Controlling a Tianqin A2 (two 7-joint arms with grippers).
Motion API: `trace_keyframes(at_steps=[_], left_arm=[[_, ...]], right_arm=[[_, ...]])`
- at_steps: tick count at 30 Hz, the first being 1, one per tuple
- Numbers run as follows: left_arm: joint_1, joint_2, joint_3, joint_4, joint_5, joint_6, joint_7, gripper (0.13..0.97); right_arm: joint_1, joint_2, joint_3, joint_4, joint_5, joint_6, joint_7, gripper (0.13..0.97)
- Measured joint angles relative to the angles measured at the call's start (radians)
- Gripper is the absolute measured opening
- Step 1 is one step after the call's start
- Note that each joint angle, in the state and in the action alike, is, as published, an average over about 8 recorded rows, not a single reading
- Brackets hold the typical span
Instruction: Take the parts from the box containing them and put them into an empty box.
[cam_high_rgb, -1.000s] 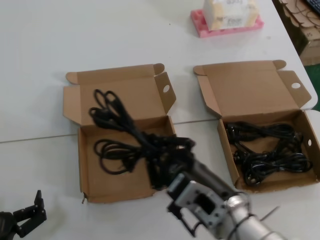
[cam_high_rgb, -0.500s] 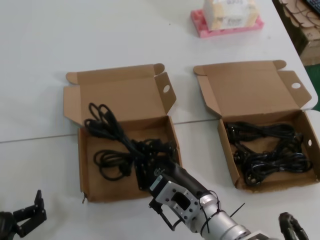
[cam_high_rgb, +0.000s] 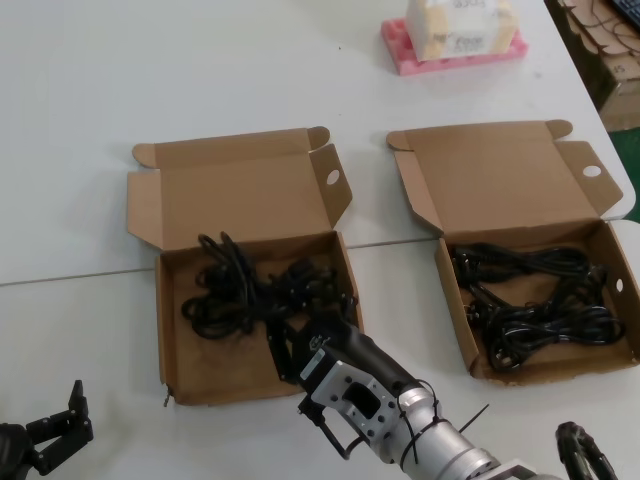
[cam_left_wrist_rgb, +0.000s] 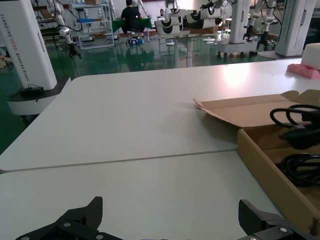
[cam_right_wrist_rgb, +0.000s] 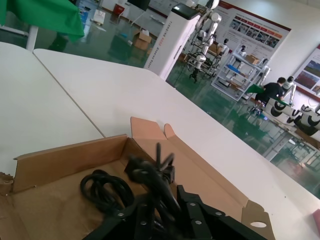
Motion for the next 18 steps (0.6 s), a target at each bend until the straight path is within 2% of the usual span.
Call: trace_keyframes(at_steps=[4,13,18], left_arm=[[0.0,0.0,0.0,0.0,0.0,0.0,0.0,0.966],[0.0,0.0,0.0,0.0,0.0,0.0,0.0,0.966],[0.0,0.0,0.0,0.0,0.0,0.0,0.0,0.966]], right_arm=[[0.0,0.0,0.0,0.0,0.0,0.0,0.0,0.225],[0.0,0.0,0.0,0.0,0.0,0.0,0.0,0.335],[-0.001,0.0,0.002,0.001,0.004,0.0,0.0,0.446]])
